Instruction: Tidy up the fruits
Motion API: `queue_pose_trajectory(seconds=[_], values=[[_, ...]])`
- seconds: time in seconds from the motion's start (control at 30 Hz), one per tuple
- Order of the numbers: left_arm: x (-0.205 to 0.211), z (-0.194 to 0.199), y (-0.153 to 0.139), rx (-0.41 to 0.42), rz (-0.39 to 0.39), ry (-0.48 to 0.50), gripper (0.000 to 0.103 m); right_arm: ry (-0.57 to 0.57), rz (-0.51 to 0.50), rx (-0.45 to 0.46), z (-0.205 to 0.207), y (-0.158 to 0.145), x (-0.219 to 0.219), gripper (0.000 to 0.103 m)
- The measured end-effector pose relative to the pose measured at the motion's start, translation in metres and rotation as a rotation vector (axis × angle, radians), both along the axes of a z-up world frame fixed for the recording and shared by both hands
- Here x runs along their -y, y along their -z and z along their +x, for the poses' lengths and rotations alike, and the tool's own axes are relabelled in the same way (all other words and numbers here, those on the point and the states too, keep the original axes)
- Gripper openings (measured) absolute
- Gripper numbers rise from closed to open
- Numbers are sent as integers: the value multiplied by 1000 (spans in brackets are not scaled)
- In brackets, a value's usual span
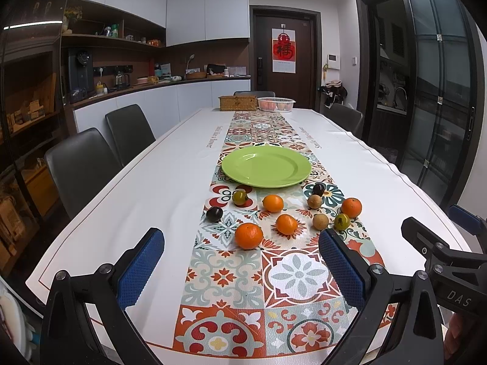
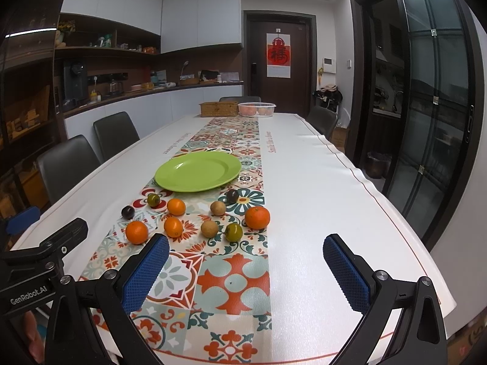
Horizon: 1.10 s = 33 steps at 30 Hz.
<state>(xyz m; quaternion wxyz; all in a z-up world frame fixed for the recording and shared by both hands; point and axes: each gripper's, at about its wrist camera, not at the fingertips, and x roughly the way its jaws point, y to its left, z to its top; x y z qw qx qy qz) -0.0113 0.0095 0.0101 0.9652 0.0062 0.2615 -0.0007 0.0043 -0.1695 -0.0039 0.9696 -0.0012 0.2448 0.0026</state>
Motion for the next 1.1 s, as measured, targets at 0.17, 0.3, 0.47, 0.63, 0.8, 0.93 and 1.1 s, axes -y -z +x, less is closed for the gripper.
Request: queue_pose_trajectory(seconds=[0.17,0.3,0.47,0.63,0.8,0.93,1.1], values=[[0,0,0,2,0,0,103,-1,0,0,0,0,0,103],[0,0,0,2,0,0,103,-2,-1,2,-1,-1,0,103],[-1,-1,-1,3,0,0,103,-2,-2,3,-1,-1,-1,103],[-1,-1,-1,4,0,0,103,-2,-3,4,-1,-1,-1,103],[-1,-1,0,4,-1,0,103,-2,-3,4,-1,-1,-1,103],[-1,-2,-1,6,0,0,103,-2,-3,5,-1,-1,-2,103],[-1,-2,0,6,0,0,103,-2,-4,5,-2,-1,-2,103]])
